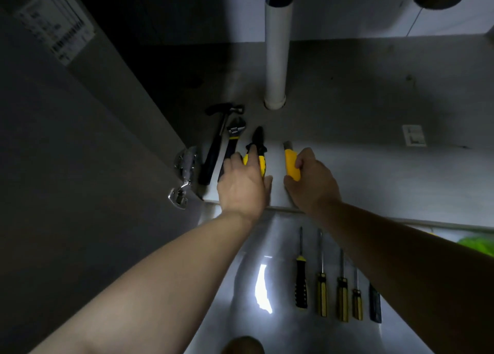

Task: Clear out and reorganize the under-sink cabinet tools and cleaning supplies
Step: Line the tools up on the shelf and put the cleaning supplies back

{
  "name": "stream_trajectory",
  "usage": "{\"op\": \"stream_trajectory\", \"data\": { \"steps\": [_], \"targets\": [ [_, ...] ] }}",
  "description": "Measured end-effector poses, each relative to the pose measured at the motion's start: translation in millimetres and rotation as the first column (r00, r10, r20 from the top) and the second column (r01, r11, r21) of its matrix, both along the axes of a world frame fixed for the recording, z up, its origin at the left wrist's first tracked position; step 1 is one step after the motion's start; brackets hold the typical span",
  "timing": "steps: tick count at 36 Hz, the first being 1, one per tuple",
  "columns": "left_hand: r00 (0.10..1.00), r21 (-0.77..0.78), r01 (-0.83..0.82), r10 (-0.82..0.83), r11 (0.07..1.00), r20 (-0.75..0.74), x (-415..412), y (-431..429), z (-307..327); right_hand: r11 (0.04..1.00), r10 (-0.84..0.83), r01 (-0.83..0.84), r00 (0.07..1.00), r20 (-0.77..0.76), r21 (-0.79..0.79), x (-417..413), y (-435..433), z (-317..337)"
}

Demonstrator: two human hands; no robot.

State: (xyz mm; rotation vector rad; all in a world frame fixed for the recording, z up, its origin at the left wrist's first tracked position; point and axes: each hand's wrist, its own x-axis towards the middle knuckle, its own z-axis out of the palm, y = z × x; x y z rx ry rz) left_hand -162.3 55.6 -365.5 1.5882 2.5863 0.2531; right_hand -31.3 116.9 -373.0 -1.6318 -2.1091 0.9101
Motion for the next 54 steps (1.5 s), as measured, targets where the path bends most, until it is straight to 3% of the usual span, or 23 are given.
{"op": "stream_trajectory", "data": {
  "steps": [11, 18, 30, 38, 45, 54],
  "targets": [
    [0.996, 0.119, -0.007, -0.004, 0.993, 0.092, 0.1, -13.9, -17.7, 0.999, 0.006, -0.010, 0.994, -0.106, -0.038, 9.4, -15.3, -6.3],
    [0.994, 0.136, -0.057, 0.043, 0.989, 0.104, -2.3, -6.5, -20.1, 0.999, 0.005, -0.009, 0.996, -0.091, -0.048, 11.0, -20.5, -9.8],
    [0.994, 0.116, -0.065, 0.053, 0.991, 0.098, -8.2, -2.2, -19.7, 0.994, 0.011, -0.005, 0.998, -0.059, 0.113, -5.4, -22.1, -14.4],
    [0.991, 0.203, 0.024, -0.050, 0.979, 0.123, -13.5, -24.1, -21.9, 0.990, 0.119, -0.115, 0.992, -0.050, 0.083, -19.5, -15.1, -15.4],
    [0.980, 0.230, 0.008, -0.054, 0.973, 0.192, -13.2, -34.8, -33.9, 0.982, 0.149, -0.148, 0.989, 0.004, 0.119, -22.7, -8.7, -19.0],
    [0.990, 0.246, 0.012, -0.046, 0.969, 0.137, -9.3, -40.0, -34.0, 0.985, 0.151, -0.148, 0.988, -0.032, 0.091, -15.2, -13.3, -14.2]
  ]
}}
